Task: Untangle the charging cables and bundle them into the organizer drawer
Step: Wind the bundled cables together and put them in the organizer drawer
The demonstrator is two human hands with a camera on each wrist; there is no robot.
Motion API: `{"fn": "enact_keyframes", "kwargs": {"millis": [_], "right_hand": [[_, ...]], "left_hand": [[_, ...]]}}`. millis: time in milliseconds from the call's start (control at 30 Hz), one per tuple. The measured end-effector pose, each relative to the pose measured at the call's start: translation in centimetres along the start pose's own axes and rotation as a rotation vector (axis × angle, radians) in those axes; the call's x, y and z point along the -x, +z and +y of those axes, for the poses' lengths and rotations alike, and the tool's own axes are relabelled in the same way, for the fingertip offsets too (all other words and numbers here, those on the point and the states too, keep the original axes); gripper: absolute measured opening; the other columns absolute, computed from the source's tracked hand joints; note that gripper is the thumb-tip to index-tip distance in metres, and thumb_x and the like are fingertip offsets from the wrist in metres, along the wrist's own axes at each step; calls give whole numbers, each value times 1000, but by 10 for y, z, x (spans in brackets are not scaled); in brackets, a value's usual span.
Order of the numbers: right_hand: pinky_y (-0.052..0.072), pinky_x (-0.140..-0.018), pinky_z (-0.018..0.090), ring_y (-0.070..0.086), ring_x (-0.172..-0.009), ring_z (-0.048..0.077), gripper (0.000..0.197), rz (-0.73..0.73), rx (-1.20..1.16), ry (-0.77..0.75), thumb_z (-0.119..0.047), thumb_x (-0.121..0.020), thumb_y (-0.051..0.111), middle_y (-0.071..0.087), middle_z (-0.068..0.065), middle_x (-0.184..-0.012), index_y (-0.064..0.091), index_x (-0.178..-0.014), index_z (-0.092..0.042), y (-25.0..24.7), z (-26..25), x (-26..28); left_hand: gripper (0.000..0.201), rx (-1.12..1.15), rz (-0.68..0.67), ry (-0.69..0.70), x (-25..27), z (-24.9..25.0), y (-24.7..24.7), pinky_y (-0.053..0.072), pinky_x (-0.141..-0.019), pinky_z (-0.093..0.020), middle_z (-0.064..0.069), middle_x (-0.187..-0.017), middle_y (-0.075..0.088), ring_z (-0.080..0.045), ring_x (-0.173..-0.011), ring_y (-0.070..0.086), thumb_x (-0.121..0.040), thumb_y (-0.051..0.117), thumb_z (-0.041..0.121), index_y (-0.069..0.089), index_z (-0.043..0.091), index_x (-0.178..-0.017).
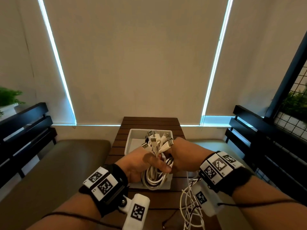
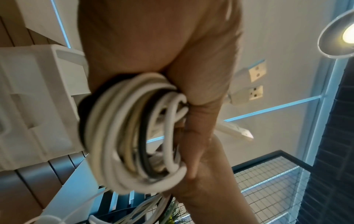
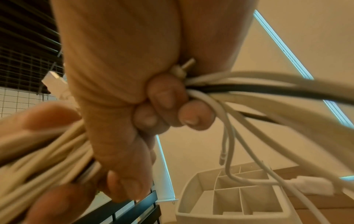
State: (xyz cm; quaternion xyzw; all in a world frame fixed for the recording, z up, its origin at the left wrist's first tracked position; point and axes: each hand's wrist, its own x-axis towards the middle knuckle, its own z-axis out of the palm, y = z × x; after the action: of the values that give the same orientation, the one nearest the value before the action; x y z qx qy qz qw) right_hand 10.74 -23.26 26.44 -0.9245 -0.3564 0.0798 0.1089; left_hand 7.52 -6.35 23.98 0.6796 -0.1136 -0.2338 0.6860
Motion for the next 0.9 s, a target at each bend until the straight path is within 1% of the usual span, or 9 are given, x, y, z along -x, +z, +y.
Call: {"fn": "enact_keyframes", "kwargs": {"millis": [100,200,267,367,433,533,667,767,900], "right_hand": [[53,-77,27,62,-82,6,31,-44,-62,2,-24,-75,77,68,-9,-90,69,-104,-20,-6,1,3],[44,-63,20,57,-65,-3,17,-79,-163,23,-22,-76,77,61,-12,-74,67,-88,-27,-16,9,9],[45,-65,20,58,-68,-3,21,-86,-244,23,-22,-77,76,62,-12,-80,61,-86,-33,-18,15,14],[51,-69,26,65,-78,8,33,-40,-525,44,-13,-75,78,67,-3,-89,55,-95,-27,-14,22,19],[52,-67,25,67,-77,13,35,4,-679,35,-4,-76,76,67,2,-87,51,-97,-17,-13,25,22],[55,-67,27,68,-73,18,26,59,-673,-2,-3,-77,75,70,5,-82,55,-90,-12,-15,23,21],[56,-70,43,67,-74,33,24,118,-650,-10,-3,-71,80,70,15,-84,60,-79,-14,-18,19,16],[56,-72,48,66,-79,42,23,137,-651,-1,-2,-68,82,70,18,-84,62,-75,-13,-18,17,15],[57,-64,30,68,-69,16,33,255,-508,64,-13,-58,90,71,1,-76,62,-75,-19,-13,14,13]], "left_hand": [[47,-22,-1,-29,-1,-1,-3,50,-94,-50,-20,-98,68,-32,-90,67,-60,79,2,66,-5,-105],[28,-22,10,-57,0,-3,-9,56,-83,-41,-19,-93,71,-29,-86,70,-67,74,-3,68,-2,-94],[18,-13,41,-69,1,-4,-12,55,-78,-37,-17,-89,72,-28,-86,71,-70,71,-5,68,4,-85],[28,30,60,-98,0,-8,-14,52,-84,-41,-19,-92,71,-31,-88,68,-62,75,0,69,1,-89],[32,54,47,-127,-1,-10,-12,53,-79,-36,-18,-91,71,-27,-81,66,-61,75,3,71,-1,-92],[28,131,-7,-116,-2,-13,-8,51,-76,-32,-15,-92,68,-21,-78,64,-66,69,3,72,1,-93],[21,239,-48,-142,-4,-19,-2,51,-69,-28,-13,-90,67,-18,-72,63,-67,64,6,76,5,-85],[14,287,-36,-103,-4,-22,3,52,-63,-29,-12,-82,68,-18,-64,64,-79,70,19,75,7,-84],[16,258,52,-87,-4,-24,9,49,-67,-35,-10,-70,63,-20,-60,59,-71,79,14,74,8,-84]]}}
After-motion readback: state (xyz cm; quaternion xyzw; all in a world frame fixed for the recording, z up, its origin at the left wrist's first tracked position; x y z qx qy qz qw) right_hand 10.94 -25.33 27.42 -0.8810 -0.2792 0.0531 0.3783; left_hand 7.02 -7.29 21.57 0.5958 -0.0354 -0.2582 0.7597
